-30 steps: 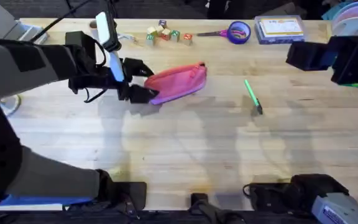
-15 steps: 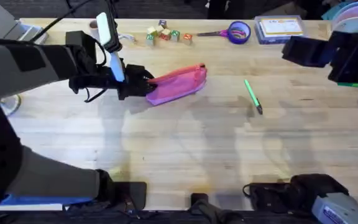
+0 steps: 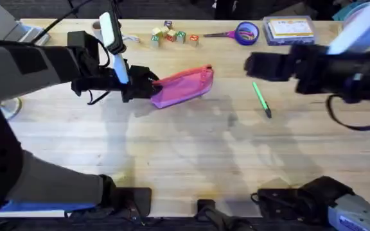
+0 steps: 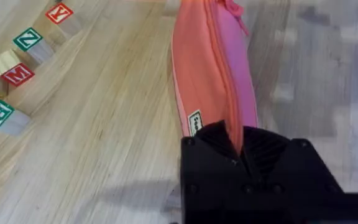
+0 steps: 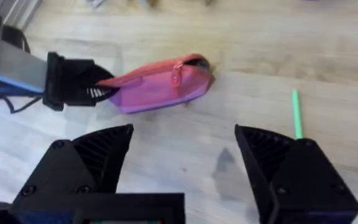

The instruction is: Unzip the bag, pick up the pens from the table one at a time and place them inside, then zip the bag closed.

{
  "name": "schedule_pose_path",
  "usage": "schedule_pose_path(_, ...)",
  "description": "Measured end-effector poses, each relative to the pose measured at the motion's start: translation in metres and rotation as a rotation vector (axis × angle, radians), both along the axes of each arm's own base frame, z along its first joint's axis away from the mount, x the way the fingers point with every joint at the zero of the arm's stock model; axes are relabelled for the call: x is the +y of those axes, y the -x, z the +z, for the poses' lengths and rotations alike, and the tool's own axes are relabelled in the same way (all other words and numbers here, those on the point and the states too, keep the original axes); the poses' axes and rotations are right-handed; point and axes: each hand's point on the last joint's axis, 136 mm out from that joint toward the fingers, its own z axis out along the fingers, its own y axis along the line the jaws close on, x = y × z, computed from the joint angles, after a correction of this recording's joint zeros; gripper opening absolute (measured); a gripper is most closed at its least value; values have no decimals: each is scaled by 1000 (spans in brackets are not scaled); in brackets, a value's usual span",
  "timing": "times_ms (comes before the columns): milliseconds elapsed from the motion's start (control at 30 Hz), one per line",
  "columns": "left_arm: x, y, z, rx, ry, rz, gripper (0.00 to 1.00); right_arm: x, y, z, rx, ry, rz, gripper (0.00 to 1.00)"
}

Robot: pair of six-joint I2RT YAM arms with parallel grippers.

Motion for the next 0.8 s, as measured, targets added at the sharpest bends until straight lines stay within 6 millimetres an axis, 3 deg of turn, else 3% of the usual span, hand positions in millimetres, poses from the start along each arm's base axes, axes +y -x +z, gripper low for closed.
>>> schedule_pose_path(167,0,0,0,0,0,0,43,32,0,-16,45,30,73,997)
schedule_pose_path(200,0,0,0,0,0,0,43,55,-4,-24,55,37,124,998)
schedule_pose_path(333,0,0,0,0,0,0,42,79,-14,-35,59,40,165,998)
schedule_pose_path(800,0,0,0,0,0,0,42,84,-22,-48,120,7,113,998)
